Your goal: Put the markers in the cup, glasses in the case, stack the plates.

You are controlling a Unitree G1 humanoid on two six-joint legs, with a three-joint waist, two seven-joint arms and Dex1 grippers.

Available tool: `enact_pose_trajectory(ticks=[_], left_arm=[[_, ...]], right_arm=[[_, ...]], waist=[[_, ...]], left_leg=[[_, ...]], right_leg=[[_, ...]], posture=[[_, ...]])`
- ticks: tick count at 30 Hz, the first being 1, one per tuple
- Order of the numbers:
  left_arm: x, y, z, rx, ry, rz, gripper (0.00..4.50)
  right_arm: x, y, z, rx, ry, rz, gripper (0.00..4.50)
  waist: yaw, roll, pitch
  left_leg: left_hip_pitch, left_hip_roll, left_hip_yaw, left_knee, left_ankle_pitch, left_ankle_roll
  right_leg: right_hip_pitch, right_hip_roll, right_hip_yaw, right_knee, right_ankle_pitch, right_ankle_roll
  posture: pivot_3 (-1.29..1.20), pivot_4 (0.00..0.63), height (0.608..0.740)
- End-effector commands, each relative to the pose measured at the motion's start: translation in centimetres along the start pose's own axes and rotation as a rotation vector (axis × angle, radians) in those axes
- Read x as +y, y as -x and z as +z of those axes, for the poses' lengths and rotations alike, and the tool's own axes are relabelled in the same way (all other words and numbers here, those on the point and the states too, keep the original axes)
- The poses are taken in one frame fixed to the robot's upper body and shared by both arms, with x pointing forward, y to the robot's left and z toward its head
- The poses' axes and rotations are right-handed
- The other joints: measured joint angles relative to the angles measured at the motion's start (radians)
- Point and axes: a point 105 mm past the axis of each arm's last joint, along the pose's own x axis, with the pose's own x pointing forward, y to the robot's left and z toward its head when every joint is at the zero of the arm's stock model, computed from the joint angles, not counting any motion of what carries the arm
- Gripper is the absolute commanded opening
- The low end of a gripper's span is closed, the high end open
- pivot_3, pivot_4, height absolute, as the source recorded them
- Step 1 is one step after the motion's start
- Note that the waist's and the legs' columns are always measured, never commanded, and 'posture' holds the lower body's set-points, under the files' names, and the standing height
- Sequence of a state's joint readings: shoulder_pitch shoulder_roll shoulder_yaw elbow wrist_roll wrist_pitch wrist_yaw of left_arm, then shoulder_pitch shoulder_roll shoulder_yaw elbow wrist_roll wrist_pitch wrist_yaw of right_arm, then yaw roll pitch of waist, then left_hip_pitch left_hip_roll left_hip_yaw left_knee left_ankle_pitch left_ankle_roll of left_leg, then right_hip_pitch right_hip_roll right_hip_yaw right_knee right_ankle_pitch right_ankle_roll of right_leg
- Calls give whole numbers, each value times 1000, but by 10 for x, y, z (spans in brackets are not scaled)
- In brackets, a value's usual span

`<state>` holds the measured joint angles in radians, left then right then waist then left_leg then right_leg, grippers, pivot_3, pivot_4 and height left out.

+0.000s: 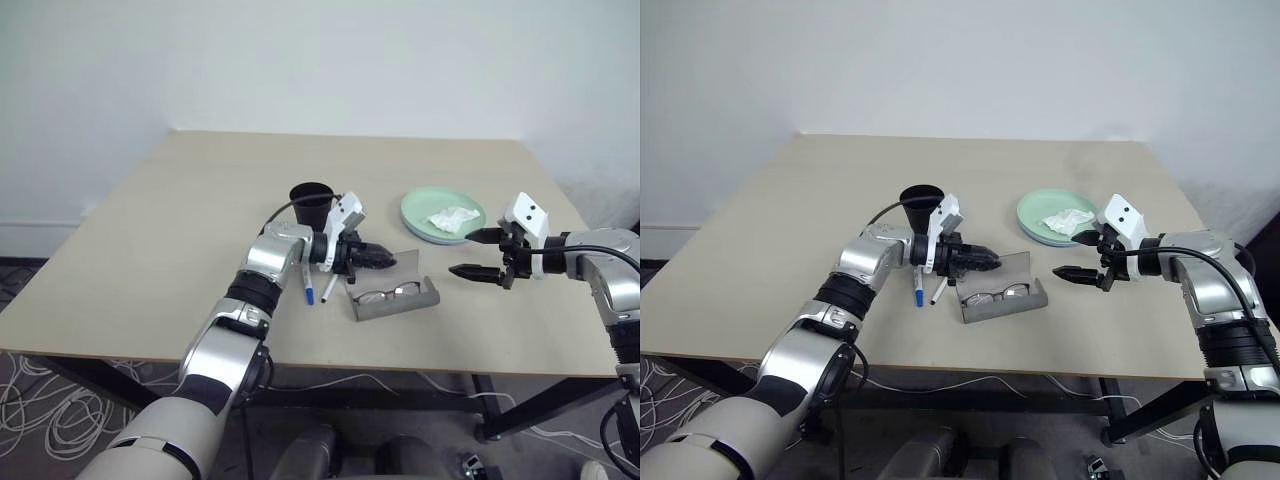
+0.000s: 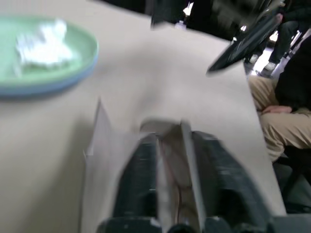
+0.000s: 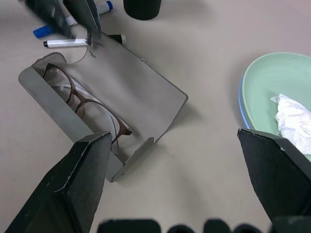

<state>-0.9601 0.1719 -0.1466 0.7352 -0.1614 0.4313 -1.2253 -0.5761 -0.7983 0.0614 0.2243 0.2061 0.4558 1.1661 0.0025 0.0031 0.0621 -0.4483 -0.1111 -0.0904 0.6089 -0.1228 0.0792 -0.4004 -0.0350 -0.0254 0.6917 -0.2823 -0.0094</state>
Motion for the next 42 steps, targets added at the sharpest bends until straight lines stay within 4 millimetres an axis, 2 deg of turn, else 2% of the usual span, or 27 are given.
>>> enact_pose_trajectory(ticks=[1, 6, 17, 23, 31, 36, 42], left_arm=[[11, 7, 28, -60, -67, 93, 17], [36, 11, 19, -17, -79, 272, 17], [50, 6, -2, 85, -118, 382, 17], [45, 1, -10, 121, -117, 336, 17], [22, -3, -21, 172, -141, 163, 17], [16, -2, -22, 177, -146, 141, 17], [33, 4, 5, 64, -137, 260, 17]], right_arm=[[-2, 1, 15, -43, 42, -5, 4500], [-2, 2, 17, -45, 49, 6, 4500], [2, 5, 21, -49, 69, 33, 4500], [4, 5, 23, -55, 79, 35, 4500], [2, 5, 25, -57, 87, 27, 4500], [2, 5, 27, -60, 92, 24, 4500], [2, 3, 27, -62, 92, 25, 4500]], waist=[[0, 0, 0], [1, 0, 0], [5, 0, 0], [5, 0, 0], [4, 0, 0], [5, 0, 0], [5, 0, 0]], left_leg=[[0, 0, 0, 0, 0, 0], [0, 0, 0, 1, 0, 0], [0, 0, 0, 2, 0, 0], [0, 0, 0, 2, 0, 0], [0, 0, 0, 2, 0, 0], [0, 0, 0, 2, 0, 0], [0, 0, 0, 2, 0, 0]], right_leg=[[0, 0, 0, 0, 0, 0], [0, 0, 0, 1, 0, 0], [0, 0, 0, 1, 1, 1], [0, 0, 0, 1, 1, 1], [0, 0, 0, 1, 1, 1], [0, 0, 0, 1, 1, 1], [0, 0, 0, 1, 1, 1]], posture=[[0, 0, 727], [0, 0, 727], [0, 0, 727], [0, 0, 727], [0, 0, 727], [0, 0, 727], [0, 0, 727]])
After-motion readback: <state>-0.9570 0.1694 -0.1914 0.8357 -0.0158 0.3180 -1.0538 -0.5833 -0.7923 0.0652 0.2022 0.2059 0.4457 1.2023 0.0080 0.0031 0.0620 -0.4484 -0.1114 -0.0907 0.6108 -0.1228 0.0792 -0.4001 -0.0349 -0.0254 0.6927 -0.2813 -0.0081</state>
